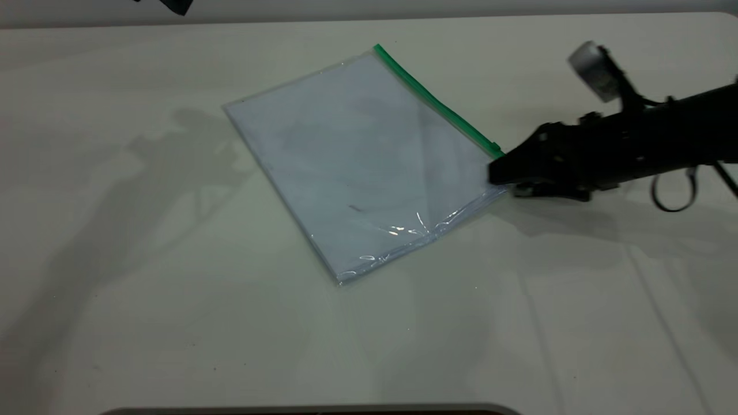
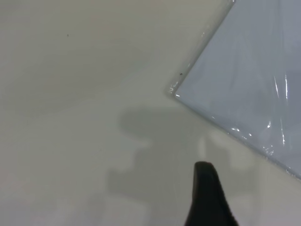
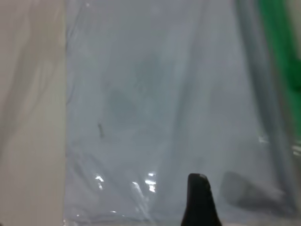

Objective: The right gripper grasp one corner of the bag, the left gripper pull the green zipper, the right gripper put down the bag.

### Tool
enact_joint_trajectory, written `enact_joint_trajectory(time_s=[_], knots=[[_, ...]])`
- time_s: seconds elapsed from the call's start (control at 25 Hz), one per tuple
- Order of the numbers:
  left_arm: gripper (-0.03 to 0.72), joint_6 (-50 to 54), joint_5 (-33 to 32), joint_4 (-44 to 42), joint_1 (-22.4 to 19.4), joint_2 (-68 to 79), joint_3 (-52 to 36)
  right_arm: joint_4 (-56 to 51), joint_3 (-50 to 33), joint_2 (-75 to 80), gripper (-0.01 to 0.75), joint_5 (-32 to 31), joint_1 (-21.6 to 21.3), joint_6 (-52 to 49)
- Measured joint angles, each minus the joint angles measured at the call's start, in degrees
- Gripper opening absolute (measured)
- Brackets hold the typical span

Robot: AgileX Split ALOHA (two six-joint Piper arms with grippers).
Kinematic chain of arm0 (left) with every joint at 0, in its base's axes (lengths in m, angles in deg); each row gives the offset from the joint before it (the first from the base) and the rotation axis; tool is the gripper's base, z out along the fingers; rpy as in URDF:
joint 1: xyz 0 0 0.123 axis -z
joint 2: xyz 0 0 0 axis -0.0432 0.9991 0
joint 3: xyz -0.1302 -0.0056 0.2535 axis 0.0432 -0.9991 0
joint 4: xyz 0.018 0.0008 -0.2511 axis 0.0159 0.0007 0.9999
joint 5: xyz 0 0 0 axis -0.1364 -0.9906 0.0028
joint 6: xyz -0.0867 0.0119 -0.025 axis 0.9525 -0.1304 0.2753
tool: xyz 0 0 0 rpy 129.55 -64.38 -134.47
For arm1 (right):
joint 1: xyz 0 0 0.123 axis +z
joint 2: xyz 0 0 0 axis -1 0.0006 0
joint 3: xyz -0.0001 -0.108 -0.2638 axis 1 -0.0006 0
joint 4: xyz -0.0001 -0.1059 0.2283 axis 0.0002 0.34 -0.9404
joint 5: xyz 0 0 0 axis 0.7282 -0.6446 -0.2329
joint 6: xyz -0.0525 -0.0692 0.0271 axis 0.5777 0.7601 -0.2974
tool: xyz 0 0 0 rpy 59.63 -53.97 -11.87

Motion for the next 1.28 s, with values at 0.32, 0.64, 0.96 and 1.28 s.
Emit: enact_joint_trajectory(time_s=[0.32, 0.64, 0.96, 1.28], knots=[[0.552, 0.0, 0.0, 0.0, 0.0, 0.0, 0.0, 0.1, 2.4, 1.6, 0.547, -0.4, 1.9, -0.7], [0.552, 0.2, 0.4, 0.0, 0.0, 0.0, 0.0, 0.2, 3.4, 1.8, 0.119, -0.4, 1.8, -1.7], [0.552, 0.2, -3.0, 1.3, 0.1, 0.1, 0.4, 2.5, 6.3, 1.1, 0.035, 0.1, 1.8, -1.7], [0.552, -5.2, -8.4, 2.0, 1.2, 1.2, 7.2, 8.3, 6.3, -8.1, 0.035, 10.3, 1.9, -2.0]])
